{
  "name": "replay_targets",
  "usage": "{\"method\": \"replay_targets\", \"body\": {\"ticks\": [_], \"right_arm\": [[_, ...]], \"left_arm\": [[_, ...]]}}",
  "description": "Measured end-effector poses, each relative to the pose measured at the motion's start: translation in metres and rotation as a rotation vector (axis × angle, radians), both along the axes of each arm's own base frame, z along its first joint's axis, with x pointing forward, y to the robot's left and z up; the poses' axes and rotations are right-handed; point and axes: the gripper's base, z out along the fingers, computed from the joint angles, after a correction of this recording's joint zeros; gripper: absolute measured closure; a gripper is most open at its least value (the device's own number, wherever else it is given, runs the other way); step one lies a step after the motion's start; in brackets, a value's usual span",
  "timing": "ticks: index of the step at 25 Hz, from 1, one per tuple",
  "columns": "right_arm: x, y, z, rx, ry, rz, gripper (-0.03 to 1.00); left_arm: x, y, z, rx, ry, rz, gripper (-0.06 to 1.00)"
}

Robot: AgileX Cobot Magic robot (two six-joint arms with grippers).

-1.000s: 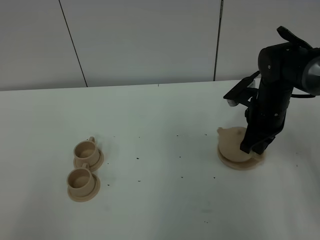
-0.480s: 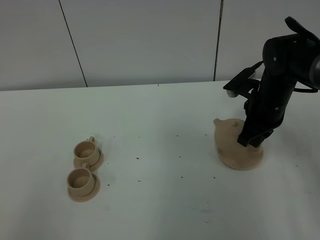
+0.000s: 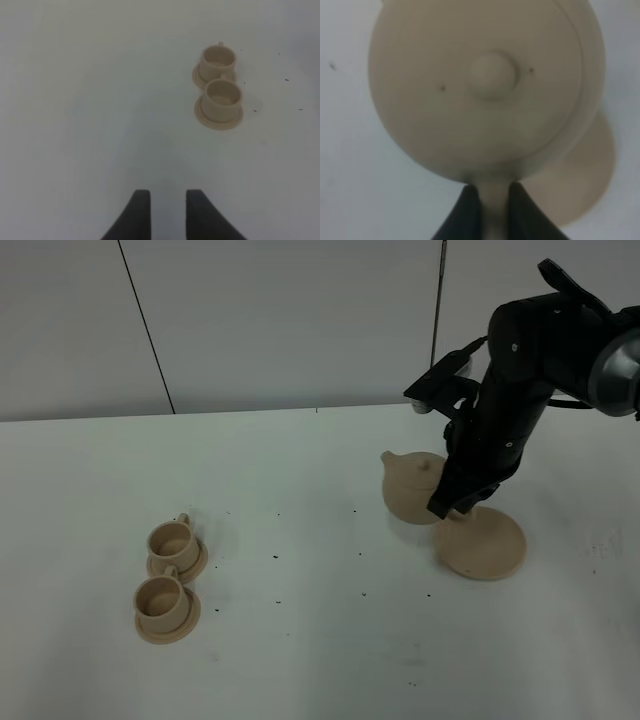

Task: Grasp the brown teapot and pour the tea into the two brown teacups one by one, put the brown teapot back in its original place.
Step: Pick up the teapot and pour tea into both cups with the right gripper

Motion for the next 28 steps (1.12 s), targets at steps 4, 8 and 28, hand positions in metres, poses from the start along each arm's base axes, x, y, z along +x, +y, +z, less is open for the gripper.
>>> {"method": "replay_targets", "body": {"ticks": [4,8,28], "right_arm": [[-0.008,0.02,0.001,0.013,-0.013,0.02,0.87],[-0.018,0.041,0.001,0.024,-0.021,0.045,0.87],[-0.032,0.141,0.0,0.037,-0.055,0.165,0.87]], "left_arm": [[0.0,0.0,0.0,0.0,0.0,0.0,0.7],[0.0,0.0,0.0,0.001,0.0,0.0,0.7],[0.0,0.0,0.0,0.002,0.0,-0.001,0.7]]}}
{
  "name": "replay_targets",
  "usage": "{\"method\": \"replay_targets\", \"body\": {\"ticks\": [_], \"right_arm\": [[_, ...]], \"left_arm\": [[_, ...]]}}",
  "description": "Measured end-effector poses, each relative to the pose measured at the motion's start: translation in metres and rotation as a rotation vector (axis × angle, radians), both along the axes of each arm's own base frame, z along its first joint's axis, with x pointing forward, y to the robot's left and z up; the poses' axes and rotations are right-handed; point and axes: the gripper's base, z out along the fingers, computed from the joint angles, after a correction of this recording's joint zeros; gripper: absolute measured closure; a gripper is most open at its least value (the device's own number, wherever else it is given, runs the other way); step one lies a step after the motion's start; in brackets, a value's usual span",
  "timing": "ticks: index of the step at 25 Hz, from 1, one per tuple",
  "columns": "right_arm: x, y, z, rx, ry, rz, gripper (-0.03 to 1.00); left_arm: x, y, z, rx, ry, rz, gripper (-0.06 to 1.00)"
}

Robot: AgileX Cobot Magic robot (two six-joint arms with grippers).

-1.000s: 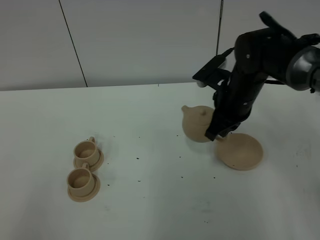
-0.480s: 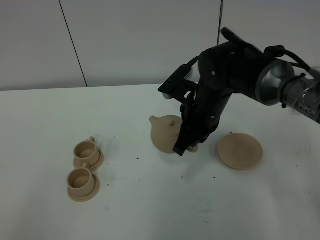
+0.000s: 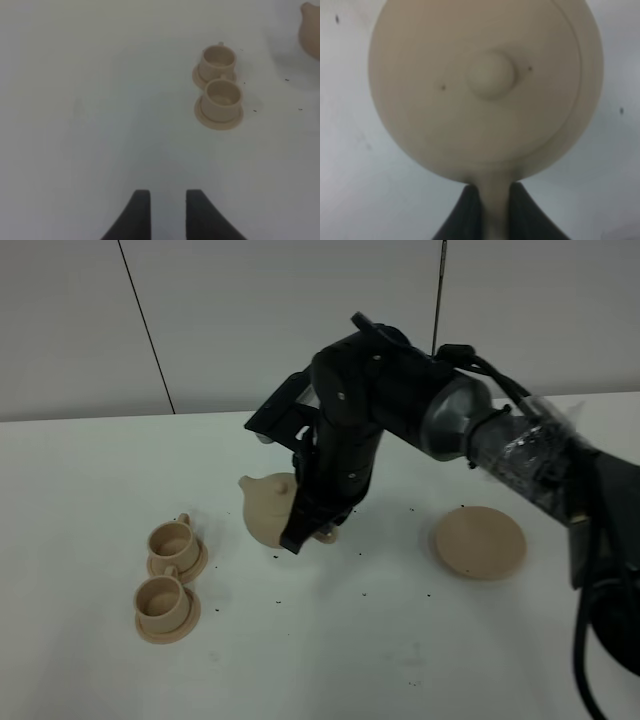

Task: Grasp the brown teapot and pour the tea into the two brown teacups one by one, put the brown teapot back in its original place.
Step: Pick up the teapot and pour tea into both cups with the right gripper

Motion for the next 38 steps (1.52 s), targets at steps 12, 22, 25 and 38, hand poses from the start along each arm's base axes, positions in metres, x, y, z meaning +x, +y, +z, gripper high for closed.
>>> {"method": "replay_targets", "body": {"ticks": [12,22,25,38], "right_arm": [[0.012,0.041,-0.008,-0.003,-0.117,0.054,0.87],[-0.005,0.058,-0.013,-0.107,-0.201,0.123,0.87],[-0.007,0.061,-0.015,-0.129,-0.218,0.146,0.87],[-0.015,0.075,-0.03,-0.233,-0.309,0.213,0.87]], "left_arm": [[0.0,0.0,0.0,0.0,0.0,0.0,0.7],[0.0,0.0,0.0,0.0,0.0,0.0,0.7],[0.0,0.0,0.0,0.0,0.0,0.0,0.7],[0.0,0.0,0.0,0.0,0.0,0.0,0.7]]}}
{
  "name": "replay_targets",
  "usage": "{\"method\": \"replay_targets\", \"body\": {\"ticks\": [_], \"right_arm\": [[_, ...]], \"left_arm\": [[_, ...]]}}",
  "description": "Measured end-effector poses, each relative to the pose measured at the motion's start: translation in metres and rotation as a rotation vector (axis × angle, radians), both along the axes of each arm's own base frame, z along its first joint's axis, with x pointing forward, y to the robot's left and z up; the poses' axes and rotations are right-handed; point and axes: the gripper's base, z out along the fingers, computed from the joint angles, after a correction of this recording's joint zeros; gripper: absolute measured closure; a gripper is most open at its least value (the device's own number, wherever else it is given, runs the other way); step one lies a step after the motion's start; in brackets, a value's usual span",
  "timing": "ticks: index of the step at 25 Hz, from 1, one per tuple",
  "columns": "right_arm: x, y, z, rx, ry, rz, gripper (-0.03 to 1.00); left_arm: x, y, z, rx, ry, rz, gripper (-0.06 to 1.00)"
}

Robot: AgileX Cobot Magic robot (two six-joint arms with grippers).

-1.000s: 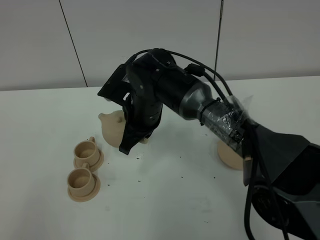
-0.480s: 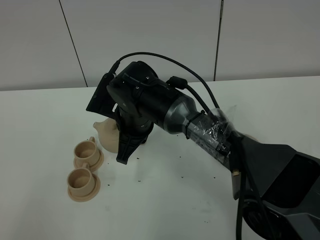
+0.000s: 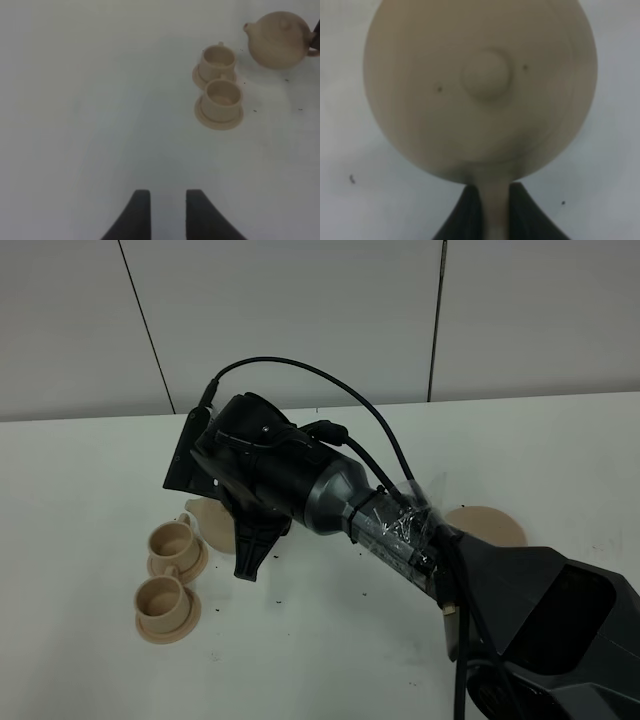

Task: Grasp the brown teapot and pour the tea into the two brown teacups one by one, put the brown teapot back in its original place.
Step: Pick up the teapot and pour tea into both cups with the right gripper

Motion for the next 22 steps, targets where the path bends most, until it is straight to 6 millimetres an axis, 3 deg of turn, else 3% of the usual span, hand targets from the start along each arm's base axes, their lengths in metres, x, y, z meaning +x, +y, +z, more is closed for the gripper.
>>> {"method": "replay_targets", "body": {"ticks": [12,22], "right_arm": [[-0.006,0.016,-0.005,-0.043,-0.106,0.119,0.87],[-0.003,0.016,-0.007,-0.104,-0.175,0.16,0.87]], "left_arm": [[0.0,0.0,0.0,0.0,0.0,0.0,0.7],[0.0,0.0,0.0,0.0,0.0,0.0,0.7]]}}
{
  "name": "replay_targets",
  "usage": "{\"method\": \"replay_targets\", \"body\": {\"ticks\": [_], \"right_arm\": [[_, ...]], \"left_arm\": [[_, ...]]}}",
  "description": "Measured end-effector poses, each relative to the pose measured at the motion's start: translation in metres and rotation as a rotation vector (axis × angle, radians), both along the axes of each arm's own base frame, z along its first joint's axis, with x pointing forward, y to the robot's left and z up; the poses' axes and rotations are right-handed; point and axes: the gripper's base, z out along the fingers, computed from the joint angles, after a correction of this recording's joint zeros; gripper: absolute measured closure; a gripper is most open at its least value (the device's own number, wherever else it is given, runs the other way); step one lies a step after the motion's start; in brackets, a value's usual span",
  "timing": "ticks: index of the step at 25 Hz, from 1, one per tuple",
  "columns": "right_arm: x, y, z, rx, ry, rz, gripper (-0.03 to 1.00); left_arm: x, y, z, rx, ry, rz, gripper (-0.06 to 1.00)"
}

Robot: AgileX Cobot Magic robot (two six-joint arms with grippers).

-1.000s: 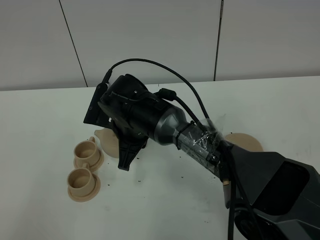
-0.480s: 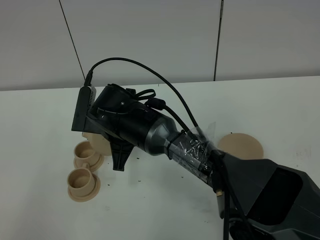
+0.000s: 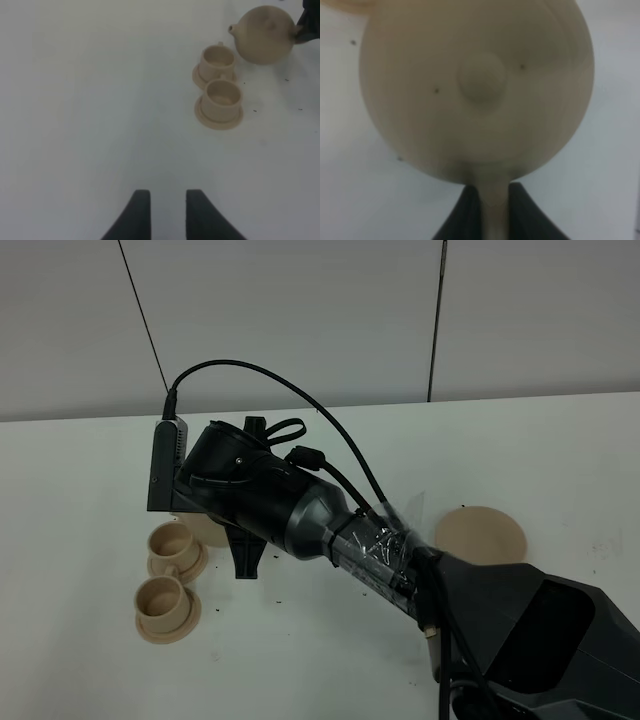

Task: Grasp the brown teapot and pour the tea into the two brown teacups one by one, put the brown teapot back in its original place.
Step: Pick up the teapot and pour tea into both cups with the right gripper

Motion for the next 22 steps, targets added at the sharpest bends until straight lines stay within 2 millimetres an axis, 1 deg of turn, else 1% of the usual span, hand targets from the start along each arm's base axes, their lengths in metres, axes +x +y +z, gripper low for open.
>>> {"method": "replay_targets", "body": {"ticks": [5,18,22], "right_arm": [[-0.001,0.003,0.002,-0.023,-0.047,0.021,0.87],[-0.006,0.009,0.004,-0.065,-0.075,0.109,0.87],[-0.007,0.01,0.006,-0.097,-0.113,0.122,0.87]], "left_arm": [[0.0,0.0,0.0,0.0,0.0,0.0,0.7],[0.0,0.0,0.0,0.0,0.0,0.0,0.7],[0.0,0.0,0.0,0.0,0.0,0.0,0.7]]}}
